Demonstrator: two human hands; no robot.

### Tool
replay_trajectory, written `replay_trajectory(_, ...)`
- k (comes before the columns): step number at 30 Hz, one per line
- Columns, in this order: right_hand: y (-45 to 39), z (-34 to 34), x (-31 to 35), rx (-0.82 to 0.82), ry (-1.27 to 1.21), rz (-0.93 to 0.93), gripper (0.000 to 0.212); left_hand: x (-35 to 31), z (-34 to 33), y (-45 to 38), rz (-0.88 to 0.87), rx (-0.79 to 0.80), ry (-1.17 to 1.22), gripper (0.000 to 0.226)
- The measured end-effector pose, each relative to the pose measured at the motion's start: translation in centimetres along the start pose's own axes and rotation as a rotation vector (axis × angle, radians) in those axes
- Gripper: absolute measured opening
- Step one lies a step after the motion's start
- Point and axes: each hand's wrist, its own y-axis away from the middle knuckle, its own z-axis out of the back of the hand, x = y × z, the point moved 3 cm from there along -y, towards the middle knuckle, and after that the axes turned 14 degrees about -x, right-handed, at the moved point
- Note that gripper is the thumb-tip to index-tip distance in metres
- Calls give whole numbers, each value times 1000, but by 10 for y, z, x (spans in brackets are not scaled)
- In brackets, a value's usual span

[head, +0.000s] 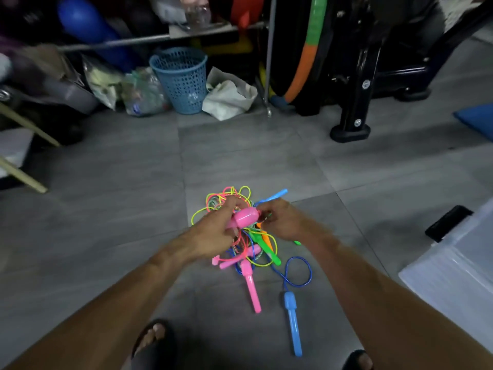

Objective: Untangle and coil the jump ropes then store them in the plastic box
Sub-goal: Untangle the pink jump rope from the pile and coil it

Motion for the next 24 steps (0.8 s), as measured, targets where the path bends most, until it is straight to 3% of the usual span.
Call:
replay_trajectory(2, 6, 1, 6, -39, 102, 52, 9, -1, 20, 16, -37, 47, -45, 35)
replay_trajectory(4, 10, 11, 14, -181, 192, 132, 8, 2, 39, 29, -35, 53, -166, 47)
replay_trajectory(6, 15, 26, 29, -208, 245, 112, 10, 5, 53, 38, -25, 48, -322, 52)
replay_trajectory(11, 24, 53, 99, -165, 261, 134, 10, -4, 59, 47, -13, 0, -378, 16)
replay_trajectory(13, 26, 56, 114, -196, 268, 154, 13, -9, 58, 48, 9, -19, -220, 12)
replay_trajectory(15, 27, 58, 113, -212, 287, 145, 17, -19, 61, 45, 75, -25, 130, 19)
replay_trajectory(18, 30, 58, 89, -199, 209, 77, 33, -33, 72, 35, 230, -122, 682, 9)
replay_trajectory(20, 32, 60, 66, -206, 174, 26, 41, -42, 78, 27, 293, -174, 915, 8)
replay_trajectory(22, 33, 63, 45, -213, 155, -29, 39, -42, 78, 21, 305, -204, 951, 25)
replay_trajectory(24, 33, 69, 37, -260, 95, -106, 22, -43, 75, 19, 288, -201, 856, 28)
